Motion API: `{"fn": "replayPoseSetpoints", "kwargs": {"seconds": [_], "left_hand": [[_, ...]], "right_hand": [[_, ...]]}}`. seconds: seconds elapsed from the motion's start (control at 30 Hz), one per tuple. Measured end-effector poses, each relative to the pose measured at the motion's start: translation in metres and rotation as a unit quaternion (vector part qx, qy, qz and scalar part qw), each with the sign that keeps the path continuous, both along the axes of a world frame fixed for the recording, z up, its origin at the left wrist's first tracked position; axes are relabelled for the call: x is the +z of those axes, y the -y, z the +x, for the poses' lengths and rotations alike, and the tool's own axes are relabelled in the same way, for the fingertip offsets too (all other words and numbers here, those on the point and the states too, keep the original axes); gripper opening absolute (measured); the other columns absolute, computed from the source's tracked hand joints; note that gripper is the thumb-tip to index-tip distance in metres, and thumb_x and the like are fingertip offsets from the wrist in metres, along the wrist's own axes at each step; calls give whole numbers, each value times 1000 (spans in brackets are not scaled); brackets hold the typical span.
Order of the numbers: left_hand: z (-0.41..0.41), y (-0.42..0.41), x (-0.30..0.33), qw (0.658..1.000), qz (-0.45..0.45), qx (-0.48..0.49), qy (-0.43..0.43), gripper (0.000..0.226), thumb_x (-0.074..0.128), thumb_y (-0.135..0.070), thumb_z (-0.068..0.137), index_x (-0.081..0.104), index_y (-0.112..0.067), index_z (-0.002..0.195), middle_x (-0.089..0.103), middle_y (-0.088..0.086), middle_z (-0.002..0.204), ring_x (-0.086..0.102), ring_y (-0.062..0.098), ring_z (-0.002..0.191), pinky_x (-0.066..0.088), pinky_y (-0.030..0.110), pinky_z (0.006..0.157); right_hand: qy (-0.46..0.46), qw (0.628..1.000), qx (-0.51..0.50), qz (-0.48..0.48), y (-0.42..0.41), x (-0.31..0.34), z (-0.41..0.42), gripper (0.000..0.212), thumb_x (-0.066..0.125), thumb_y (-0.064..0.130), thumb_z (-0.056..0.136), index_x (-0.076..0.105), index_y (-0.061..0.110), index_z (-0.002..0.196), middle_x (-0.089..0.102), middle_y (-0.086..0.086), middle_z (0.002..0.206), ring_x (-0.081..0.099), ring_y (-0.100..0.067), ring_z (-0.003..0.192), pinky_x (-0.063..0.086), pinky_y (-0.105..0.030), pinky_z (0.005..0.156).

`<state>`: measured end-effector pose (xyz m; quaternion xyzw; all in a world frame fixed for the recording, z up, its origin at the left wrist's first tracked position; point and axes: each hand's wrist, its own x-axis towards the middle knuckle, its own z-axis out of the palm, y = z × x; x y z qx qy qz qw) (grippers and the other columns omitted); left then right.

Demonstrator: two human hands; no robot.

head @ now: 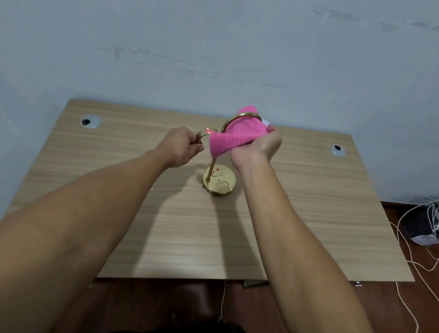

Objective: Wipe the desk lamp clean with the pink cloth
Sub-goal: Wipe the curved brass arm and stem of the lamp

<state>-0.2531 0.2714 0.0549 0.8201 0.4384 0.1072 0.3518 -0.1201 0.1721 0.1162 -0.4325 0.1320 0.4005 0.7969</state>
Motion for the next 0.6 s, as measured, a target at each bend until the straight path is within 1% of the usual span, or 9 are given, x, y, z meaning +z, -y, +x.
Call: {"fn": "replayPoseSetpoints", "kwargs": {"seconds": [0.1,0.2,0.27,0.33,0.37,0.4,0.47,0.53,0.6], "left_hand": [[0,0,2,1000,2,-1,-4,29,66,-23,95,70,-7,71,59,5,60,50,17,55,36,25,52],[1,-1,0,1000,-1,0,-1,29,66,-22,94,70,-5,71,62,9,65,53,22,62,37,29,56],[0,-3,-2,1000,-6,3,7,29,66,-23,94,71,-5,72,66,13,68,56,24,65,40,29,61],[-1,-4,-3,1000,-9,1,11,29,66,-22,94,71,-3,74,68,15,71,57,25,66,42,30,63],[-1,-4,-3,1000,-9,0,11,29,66,-22,94,71,-2,74,68,15,70,56,25,65,42,30,62],[-1,-5,-3,1000,-8,-1,10,29,66,-22,94,71,-2,74,67,16,69,56,25,65,42,30,62],[-2,-6,-4,1000,-7,-3,10,29,66,-22,94,71,-1,74,69,17,71,56,25,64,43,31,63],[-1,-5,-3,1000,-7,-7,11,29,66,-22,94,72,-2,75,68,15,69,55,24,63,40,29,61],[-1,-5,-3,1000,-5,-9,11,29,66,-22,94,72,-2,75,68,14,69,56,23,63,40,29,62]], "right_hand": [[-6,1000,3,4,-6,16,-5,29,52,36,97,59,9,106,59,-8,97,59,-23,77,49,-31,69],[153,985,58,-50,-2,10,-24,21,45,28,104,57,18,90,57,0,91,54,-19,90,45,-29,75],[338,928,123,-96,4,-9,-35,22,36,33,104,55,24,96,56,4,87,52,-6,78,45,-18,63],[480,846,192,-131,9,-33,-36,23,32,40,96,50,26,98,44,14,77,40,1,59,41,-22,59],[529,807,222,-142,11,-46,-32,28,32,39,96,54,25,107,39,19,77,39,1,58,41,-24,65],[568,771,245,-149,11,-57,-27,40,32,34,99,56,26,130,38,20,81,41,2,59,41,-25,67],[626,711,273,-168,15,-66,-21,57,31,26,103,37,31,159,47,16,86,51,0,62,44,-27,69],[654,668,293,-203,19,-69,-14,56,30,28,102,40,35,157,57,10,85,58,-9,75,48,-33,80],[624,668,329,-237,19,-73,-9,44,27,36,97,57,28,128,57,5,74,56,-23,78,44,-38,78]]}}
